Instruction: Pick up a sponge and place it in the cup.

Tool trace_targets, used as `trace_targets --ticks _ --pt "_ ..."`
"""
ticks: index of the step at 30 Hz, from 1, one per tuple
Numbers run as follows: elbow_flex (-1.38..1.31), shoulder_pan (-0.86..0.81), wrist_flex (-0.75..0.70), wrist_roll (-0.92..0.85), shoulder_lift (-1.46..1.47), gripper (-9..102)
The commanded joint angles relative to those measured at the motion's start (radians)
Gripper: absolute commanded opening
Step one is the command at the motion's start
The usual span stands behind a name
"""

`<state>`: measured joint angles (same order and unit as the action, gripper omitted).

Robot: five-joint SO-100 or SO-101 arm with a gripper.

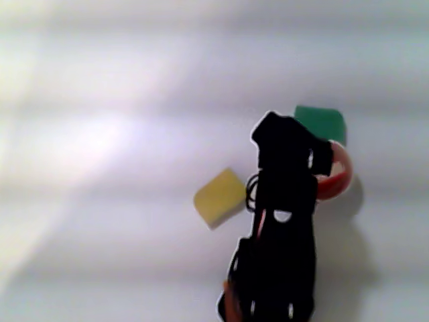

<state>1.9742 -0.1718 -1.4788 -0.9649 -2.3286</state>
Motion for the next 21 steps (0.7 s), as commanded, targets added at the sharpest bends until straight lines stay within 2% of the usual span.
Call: trace_targets --ticks 1,4,9,15,21 --pt "0.038 0.107 0.095 0.356 -0.064 0" --pt "0.101 0.173 0.247 0.568 -0.121 0" --pt "0.258 0.207 0.520 0.795 -0.235 0" --pt "0.454 0.221 0.612 1.078 -0.385 0" --pt "0.637 0.127 0.667 1.085 -0.541 0"
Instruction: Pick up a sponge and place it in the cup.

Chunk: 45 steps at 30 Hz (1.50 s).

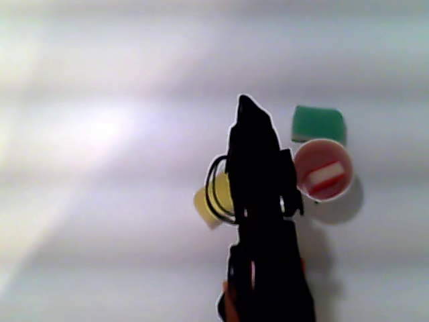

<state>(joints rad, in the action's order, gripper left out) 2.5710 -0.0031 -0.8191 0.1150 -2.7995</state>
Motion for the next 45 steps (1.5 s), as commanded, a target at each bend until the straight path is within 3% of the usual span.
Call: trace_targets --ticks 1,20,30,45 --pt "0.069 -0.057 0.005 0.003 -0.103 0" --pt "0.336 -0.123 -0.146 0.003 -0.460 0" --pt "0.434 -0.107 -0.156 -0.032 -0.465 0" --pt "0.520 -0.121 -0.351 -0.106 -0.465 0"
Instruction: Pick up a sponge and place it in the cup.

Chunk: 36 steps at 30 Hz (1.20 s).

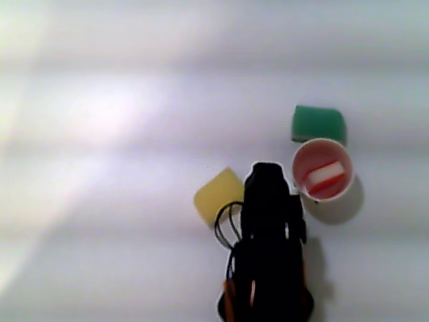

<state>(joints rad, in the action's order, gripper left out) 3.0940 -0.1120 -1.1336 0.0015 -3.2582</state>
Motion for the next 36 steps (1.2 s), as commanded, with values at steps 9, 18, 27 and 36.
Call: trace_targets --ticks 9,18,27,36 --pt "-0.003 0.006 -0.206 0.018 -0.006 0" --pt "-0.003 -0.002 -0.268 -0.026 -0.006 0" --pt "-0.003 -0.002 -0.268 -0.026 -0.006 0" --pt "-0.003 -0.002 -0.268 -0.026 -0.006 0"
